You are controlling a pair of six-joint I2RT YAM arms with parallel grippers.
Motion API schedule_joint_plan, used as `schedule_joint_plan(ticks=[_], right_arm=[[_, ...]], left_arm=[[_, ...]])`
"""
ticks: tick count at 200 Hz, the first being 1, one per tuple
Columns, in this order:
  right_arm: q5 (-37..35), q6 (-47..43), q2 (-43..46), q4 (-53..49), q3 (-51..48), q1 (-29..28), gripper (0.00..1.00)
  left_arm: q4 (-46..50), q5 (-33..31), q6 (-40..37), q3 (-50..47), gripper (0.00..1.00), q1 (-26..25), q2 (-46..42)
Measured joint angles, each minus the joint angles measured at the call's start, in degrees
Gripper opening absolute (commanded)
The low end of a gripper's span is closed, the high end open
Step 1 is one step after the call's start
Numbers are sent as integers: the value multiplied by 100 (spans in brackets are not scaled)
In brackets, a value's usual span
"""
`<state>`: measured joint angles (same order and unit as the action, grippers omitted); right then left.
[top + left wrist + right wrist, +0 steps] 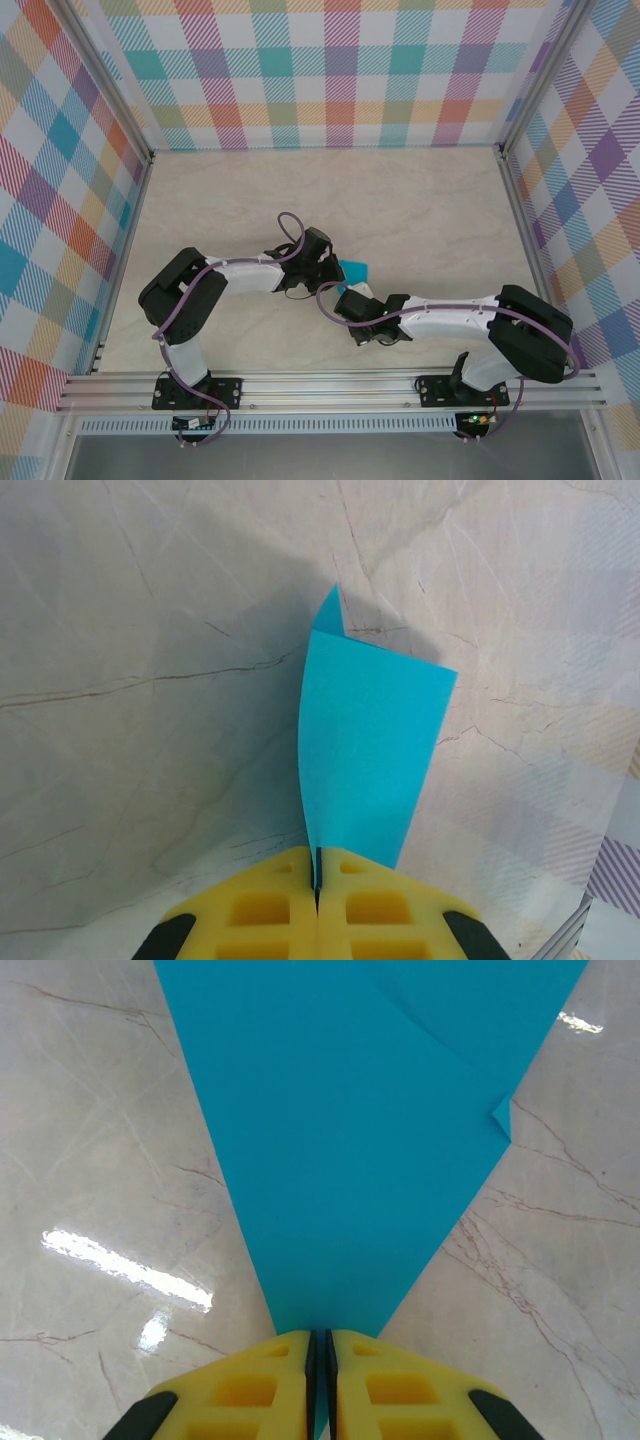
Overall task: Fold a paper plane with a square sheet of paper (pick it up from the middle)
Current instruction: Fold the wing for the fifth time at the center of the table.
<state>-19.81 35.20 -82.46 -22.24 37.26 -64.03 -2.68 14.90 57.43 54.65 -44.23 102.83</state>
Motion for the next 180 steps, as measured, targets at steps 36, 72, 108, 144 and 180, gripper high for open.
schedule_joint_plan(ticks=[36, 72, 108, 144, 180], right_arm=[[-9, 11, 184, -76, -2, 2, 28], [-42, -92, 1029, 4, -79, 2, 40], [-52, -376, 1102, 238, -98, 2, 41], [-142, -684, 542, 352, -26, 2, 36], [-313, -885, 142, 514, 74, 2, 28]], left_arm=[[20, 2, -2, 0, 0, 0, 0], [122, 0, -2, 0, 0, 0, 0], [127, 2, 0, 2, 0, 0, 0], [127, 2, 0, 4, 0, 0, 0], [155, 4, 0, 37, 0, 0, 0]])
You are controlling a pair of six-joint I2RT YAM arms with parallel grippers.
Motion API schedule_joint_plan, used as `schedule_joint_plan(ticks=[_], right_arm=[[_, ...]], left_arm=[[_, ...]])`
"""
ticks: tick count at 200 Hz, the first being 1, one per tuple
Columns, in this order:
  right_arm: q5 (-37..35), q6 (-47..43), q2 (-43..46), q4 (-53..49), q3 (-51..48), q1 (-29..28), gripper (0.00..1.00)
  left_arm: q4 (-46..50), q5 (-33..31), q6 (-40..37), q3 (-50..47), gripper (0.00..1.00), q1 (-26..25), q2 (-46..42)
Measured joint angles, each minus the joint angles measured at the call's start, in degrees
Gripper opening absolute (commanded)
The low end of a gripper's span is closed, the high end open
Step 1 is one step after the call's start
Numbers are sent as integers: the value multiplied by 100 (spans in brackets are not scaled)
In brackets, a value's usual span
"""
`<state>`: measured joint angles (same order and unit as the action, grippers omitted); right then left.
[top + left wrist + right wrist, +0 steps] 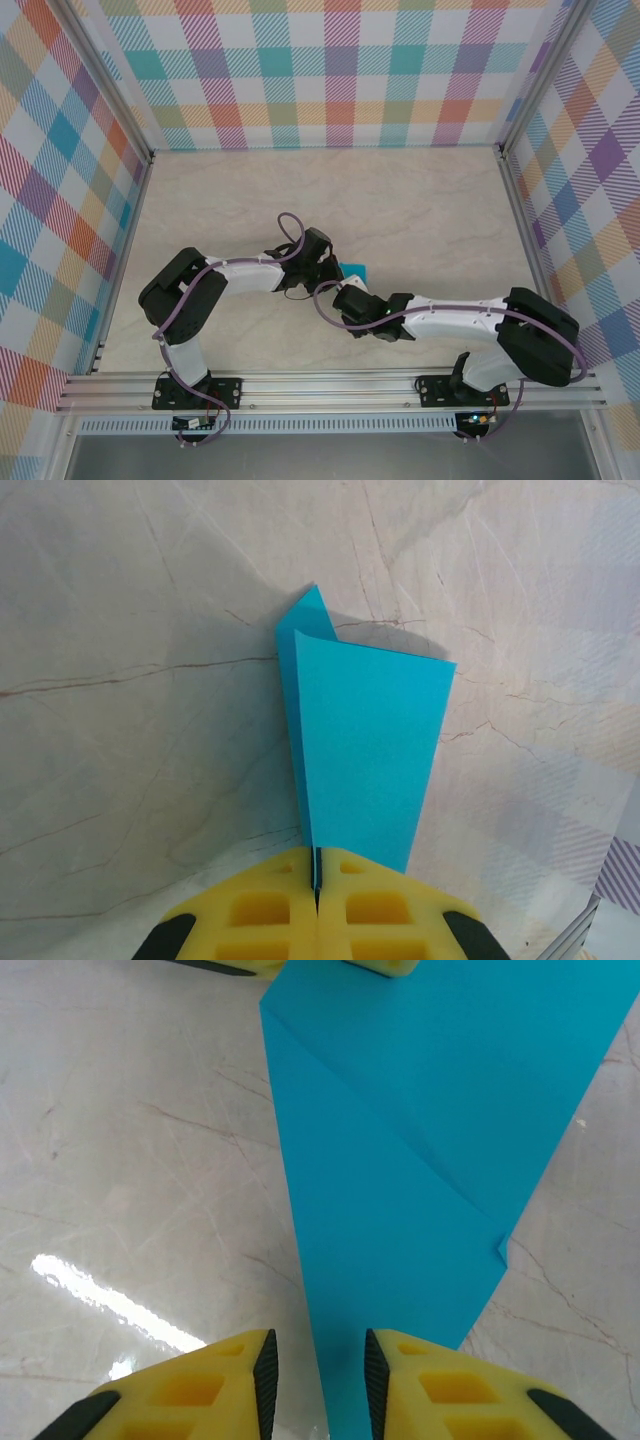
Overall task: Fold a paper plane with a square sheet of paper (pick it up from the middle)
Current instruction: Fold the wing for the fifth time at the center of the table.
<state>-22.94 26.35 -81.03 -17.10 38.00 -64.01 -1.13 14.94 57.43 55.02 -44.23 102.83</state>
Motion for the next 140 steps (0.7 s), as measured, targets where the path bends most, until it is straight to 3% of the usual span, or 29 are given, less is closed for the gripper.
schedule_joint_plan(ticks=[140], right_arm=[[-450, -72, -437, 120, 184, 0, 16]], left_arm=[[92, -7, 0, 33, 0, 0, 0]])
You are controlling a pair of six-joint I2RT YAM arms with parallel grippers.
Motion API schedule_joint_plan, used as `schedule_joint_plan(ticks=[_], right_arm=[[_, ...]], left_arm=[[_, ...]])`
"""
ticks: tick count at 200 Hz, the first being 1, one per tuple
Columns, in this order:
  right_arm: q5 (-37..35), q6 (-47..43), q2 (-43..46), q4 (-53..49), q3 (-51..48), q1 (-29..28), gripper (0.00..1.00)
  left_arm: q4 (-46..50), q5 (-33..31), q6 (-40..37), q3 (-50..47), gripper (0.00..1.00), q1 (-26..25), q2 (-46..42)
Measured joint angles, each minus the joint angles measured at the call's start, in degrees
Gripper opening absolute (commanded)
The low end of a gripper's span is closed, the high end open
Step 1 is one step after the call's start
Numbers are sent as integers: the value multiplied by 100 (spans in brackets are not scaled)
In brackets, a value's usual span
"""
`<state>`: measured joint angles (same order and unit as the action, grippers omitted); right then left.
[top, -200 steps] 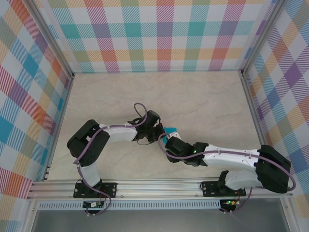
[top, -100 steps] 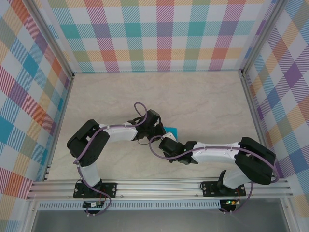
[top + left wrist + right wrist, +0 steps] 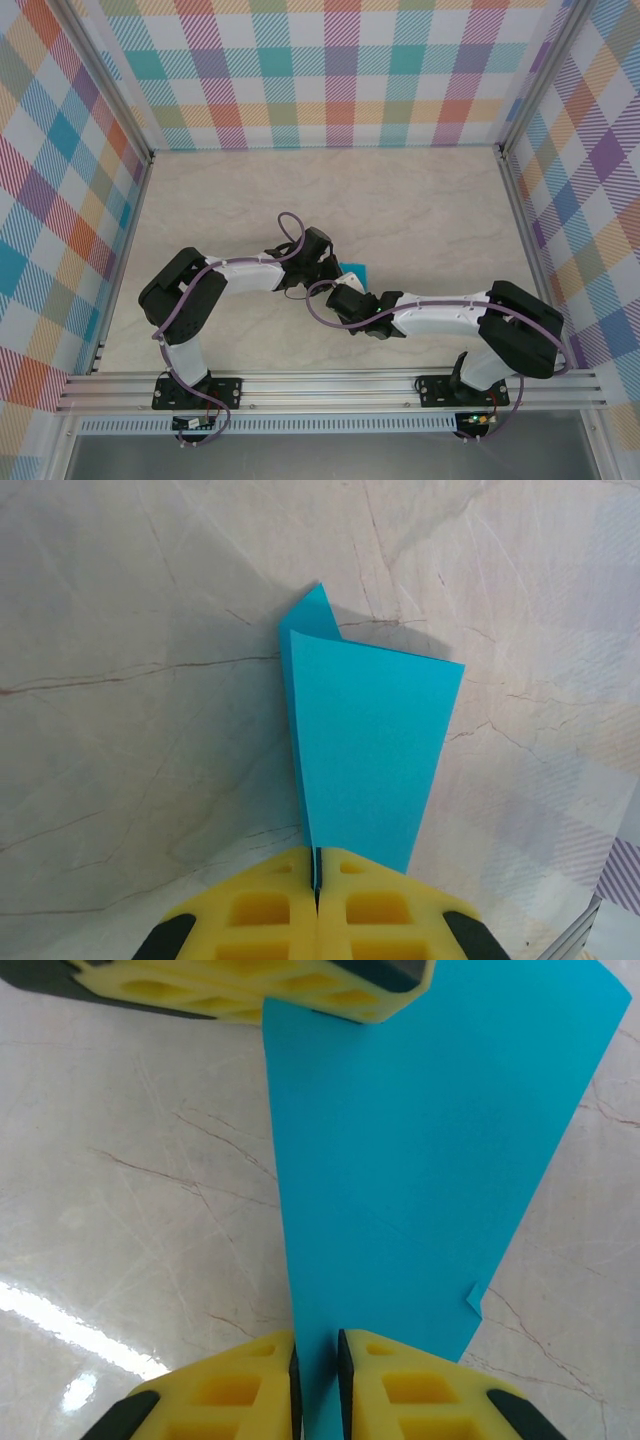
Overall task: Fold a paper plane with a square sheet of paper (pick it up from the middle)
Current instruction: Fold the wing for the fifth time at the center of the table.
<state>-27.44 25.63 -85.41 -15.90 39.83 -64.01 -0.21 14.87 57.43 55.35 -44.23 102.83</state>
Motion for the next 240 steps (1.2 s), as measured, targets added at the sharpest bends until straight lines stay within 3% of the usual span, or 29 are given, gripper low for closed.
schedule_joint_plan(ticks=[44, 97, 122, 171, 240], right_arm=[[-24, 7, 0, 0, 0, 0, 10], [225, 44, 140, 212, -177, 146, 6], [678, 44, 487, 507, -468, 411, 6], [2229, 120, 1202, 1388, -1213, 1379, 6], [4076, 570, 1233, 2269, -1792, 2509, 6]], left_arm=[[13, -13, -2, 4, 0, 0, 0], [315, -391, -90, -4, 46, 0, -168], [546, -776, -118, -79, 55, 0, -664], [629, -1331, -101, -352, 53, 0, -1458], [306, -1143, -129, -492, 36, 0, -1316]])
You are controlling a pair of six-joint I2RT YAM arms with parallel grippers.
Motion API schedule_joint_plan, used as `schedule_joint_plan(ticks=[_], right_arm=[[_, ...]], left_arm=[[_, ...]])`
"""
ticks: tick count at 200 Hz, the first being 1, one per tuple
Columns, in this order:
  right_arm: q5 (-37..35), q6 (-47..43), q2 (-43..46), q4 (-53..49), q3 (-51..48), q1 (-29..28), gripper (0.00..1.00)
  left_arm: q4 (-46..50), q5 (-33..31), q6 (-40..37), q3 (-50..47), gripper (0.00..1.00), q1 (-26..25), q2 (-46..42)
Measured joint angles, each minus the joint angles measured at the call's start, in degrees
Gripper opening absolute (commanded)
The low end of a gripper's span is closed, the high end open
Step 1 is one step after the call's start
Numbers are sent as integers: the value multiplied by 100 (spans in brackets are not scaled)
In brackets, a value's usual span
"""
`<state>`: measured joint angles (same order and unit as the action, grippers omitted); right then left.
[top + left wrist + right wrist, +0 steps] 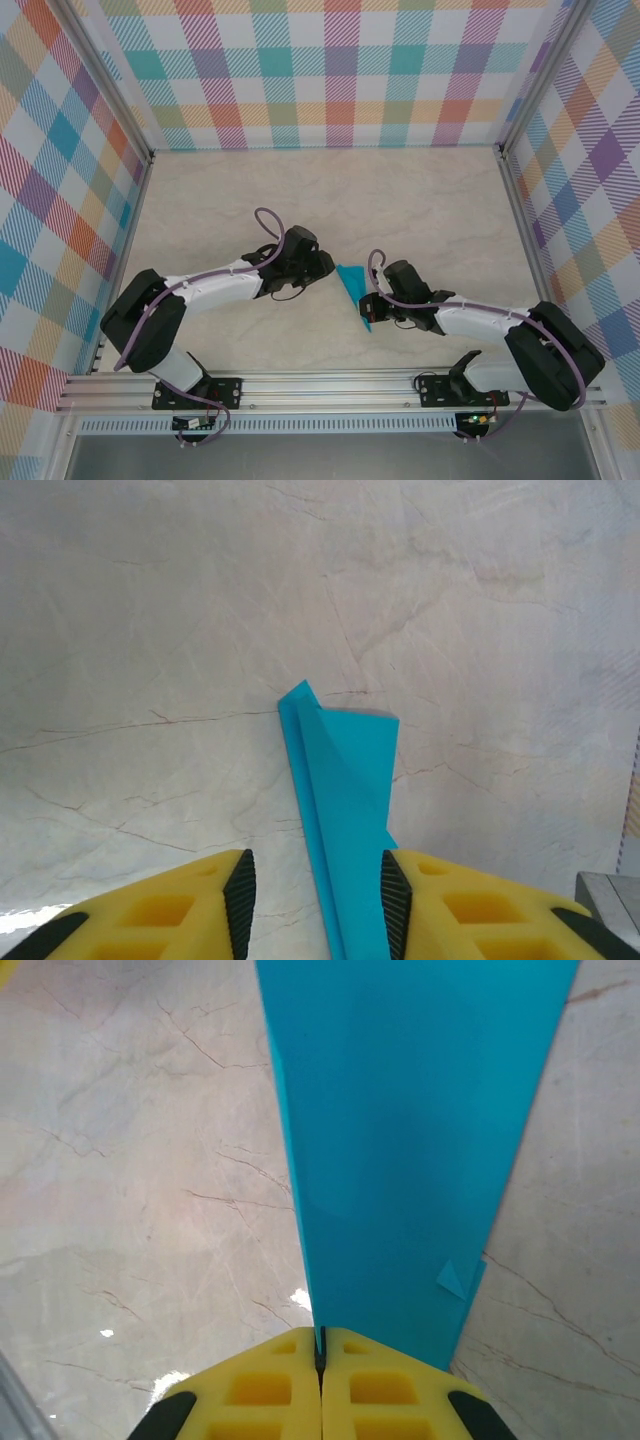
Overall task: Fold a paper plane with a square sheet of paper (pick it up from the middle)
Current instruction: Fold the wing for the fifth time at the center of the table.
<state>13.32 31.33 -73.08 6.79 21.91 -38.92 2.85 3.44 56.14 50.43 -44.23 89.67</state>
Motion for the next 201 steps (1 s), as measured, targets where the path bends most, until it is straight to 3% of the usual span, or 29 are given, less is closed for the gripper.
schedule_joint_plan(ticks=[79, 201], right_arm=[[1113, 612, -363, 514, -275, 822, 6], [1563, 850, -481, 525, -282, 1091, 9]], left_arm=[[-970, 667, 22, -37, 31, -114, 697], [-1731, 1259, 52, 170, 30, -264, 1488]])
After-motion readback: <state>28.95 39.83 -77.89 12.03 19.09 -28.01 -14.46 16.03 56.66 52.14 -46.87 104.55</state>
